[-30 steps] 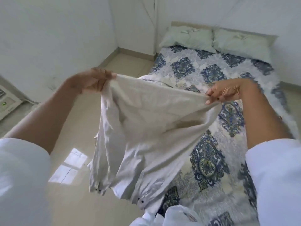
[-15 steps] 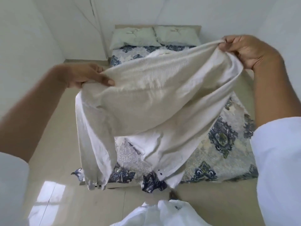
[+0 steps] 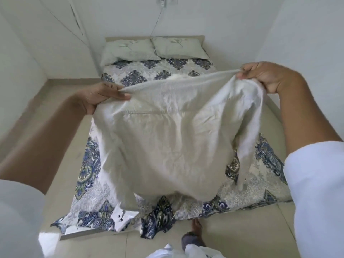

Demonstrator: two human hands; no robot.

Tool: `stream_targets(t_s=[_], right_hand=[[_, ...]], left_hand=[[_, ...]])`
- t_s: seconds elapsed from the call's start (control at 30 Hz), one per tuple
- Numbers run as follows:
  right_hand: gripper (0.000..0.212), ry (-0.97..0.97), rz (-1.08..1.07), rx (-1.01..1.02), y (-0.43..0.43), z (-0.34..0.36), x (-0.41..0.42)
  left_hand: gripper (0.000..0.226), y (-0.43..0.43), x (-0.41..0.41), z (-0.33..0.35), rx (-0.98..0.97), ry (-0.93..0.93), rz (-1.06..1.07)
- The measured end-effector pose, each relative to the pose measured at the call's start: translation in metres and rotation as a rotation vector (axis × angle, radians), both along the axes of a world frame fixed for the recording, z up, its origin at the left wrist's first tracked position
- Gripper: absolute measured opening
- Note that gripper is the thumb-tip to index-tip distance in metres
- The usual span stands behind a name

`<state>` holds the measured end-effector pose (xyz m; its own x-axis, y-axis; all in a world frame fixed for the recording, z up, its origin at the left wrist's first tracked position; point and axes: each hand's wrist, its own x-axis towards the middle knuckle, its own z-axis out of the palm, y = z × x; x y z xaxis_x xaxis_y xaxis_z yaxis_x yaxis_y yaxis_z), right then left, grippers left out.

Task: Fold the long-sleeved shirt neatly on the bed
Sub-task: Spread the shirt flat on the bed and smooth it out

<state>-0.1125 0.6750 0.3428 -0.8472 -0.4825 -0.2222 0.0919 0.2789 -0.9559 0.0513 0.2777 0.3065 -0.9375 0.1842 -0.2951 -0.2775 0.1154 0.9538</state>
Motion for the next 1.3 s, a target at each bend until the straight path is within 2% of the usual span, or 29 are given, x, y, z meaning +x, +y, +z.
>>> stream_targets(t_s=[0.03, 0.17, 0.2, 0.27, 0.33, 0.43, 0.5, 0.6, 0.67, 0.77, 0.87, 0.97, 1.0, 1.03, 1.13, 1.2, 1.3], right_hand=[[0.031, -0.025, 0.015, 0.065, 0.004, -0.014, -0.012], [0.010, -0.148, 0.021, 0.179, 0.008, -0.059, -0.064], [0.011, -0.162, 0.041, 0.207, 0.010, -0.068, -0.074], [0.027, -0.171, 0.052, 0.248, 0.010, -0.086, -0.097], [0.039, -0.207, 0.072, 0.252, 0.007, -0.101, -0.115], [0.019, -0.229, 0.148, 0.267, 0.001, -0.114, -0.130], [0.017, -0.272, 0.207, 0.277, 0.000, -0.121, -0.138], [0.039, -0.363, 0.347, 0.298, 0.003, -0.130, -0.150], [0.052, -0.422, 0.413, 0.197, 0.006, -0.135, -0.157], [0.054, -0.474, 0.375, 0.038, -0.003, -0.144, -0.172], [0.053, -0.409, 0.228, 0.015, -0.030, -0.159, -0.197], [0.015, -0.276, -0.002, 0.080, -0.067, -0.185, -0.230], [0.010, -0.215, -0.061, 0.129, -0.076, -0.197, -0.240], [0.009, -0.150, -0.101, 0.186, -0.087, -0.209, -0.253], [0.027, 0.029, -0.193, 0.369, -0.115, -0.243, -0.290], [0.025, 0.158, -0.233, 0.486, -0.129, -0.260, -0.309], [0.020, 0.288, -0.316, 0.542, -0.150, -0.283, -0.345]], left_hand=[[0.054, 0.002, -0.008, -0.009, -0.014, -0.014, 0.006], [0.032, 0.002, -0.040, -0.036, -0.027, -0.003, 0.167], [0.037, 0.002, -0.048, -0.040, -0.025, 0.000, 0.221], [0.059, -0.001, -0.062, -0.051, -0.044, -0.013, 0.284], [0.070, -0.003, -0.069, -0.061, -0.114, -0.047, 0.271], [0.066, -0.002, -0.076, -0.076, -0.362, -0.123, 0.226], [0.063, 0.000, -0.078, -0.084, -0.438, -0.146, 0.204], [0.068, -0.008, -0.077, -0.092, -0.231, -0.201, 0.211], [0.055, -0.013, -0.077, -0.090, -0.084, -0.201, 0.206], [0.028, -0.028, -0.095, -0.087, -0.044, -0.168, 0.262], [0.019, -0.050, -0.131, -0.099, -0.179, -0.118, 0.386], [0.013, -0.076, -0.184, -0.137, -0.485, -0.043, 0.467], [0.010, -0.082, -0.200, -0.154, -0.551, -0.025, 0.492], [0.010, -0.090, -0.218, -0.171, -0.596, -0.014, 0.510], [0.012, -0.120, -0.262, -0.219, -0.712, -0.034, 0.535], [0.009, -0.135, -0.287, -0.240, -0.769, -0.066, 0.533], [0.003, -0.150, -0.326, -0.259, -0.797, -0.067, 0.585]])
